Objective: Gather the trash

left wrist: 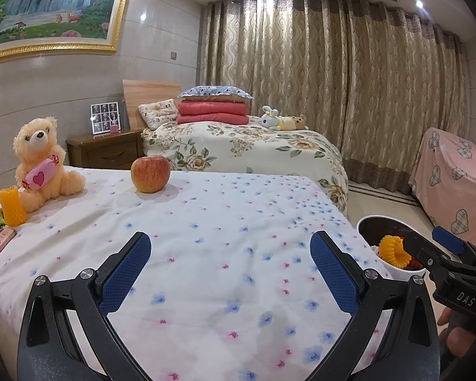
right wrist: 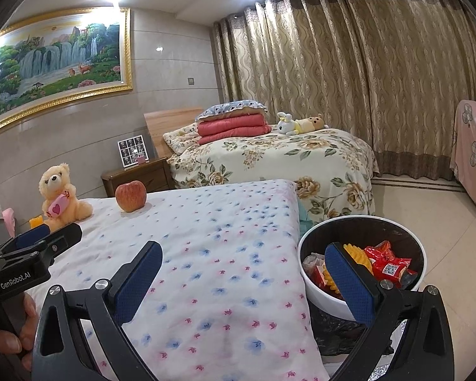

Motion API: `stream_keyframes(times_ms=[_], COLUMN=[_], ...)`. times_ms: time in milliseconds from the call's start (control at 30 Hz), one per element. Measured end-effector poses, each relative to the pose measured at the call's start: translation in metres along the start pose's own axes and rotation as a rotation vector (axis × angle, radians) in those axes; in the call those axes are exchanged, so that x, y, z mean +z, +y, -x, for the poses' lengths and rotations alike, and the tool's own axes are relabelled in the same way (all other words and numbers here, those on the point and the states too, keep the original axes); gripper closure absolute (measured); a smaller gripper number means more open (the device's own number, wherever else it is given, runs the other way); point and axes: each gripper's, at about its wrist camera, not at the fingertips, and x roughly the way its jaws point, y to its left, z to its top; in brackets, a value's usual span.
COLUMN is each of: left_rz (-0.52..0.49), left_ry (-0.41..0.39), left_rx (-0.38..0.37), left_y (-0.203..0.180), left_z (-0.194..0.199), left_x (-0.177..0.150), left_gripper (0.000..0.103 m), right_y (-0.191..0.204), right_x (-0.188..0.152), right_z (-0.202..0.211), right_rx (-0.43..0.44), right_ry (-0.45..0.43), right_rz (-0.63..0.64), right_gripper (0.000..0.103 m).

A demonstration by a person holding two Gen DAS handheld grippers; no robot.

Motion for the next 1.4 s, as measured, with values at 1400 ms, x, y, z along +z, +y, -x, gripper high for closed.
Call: stream_keyframes(times_ms=[1400], left_rz=[-0.011], left_ry=[-0.022], left_rx=[0.003], left_y=[-0.003], left_z=[0.01], left_x=[0.002], left_gripper=[0.0], right_y=[0.001], right_x=[0.001], right_z=[0.002], right_rx=[0.0], right_ry=[-0.001], right_rz=[-0.006], right_gripper=[0.0])
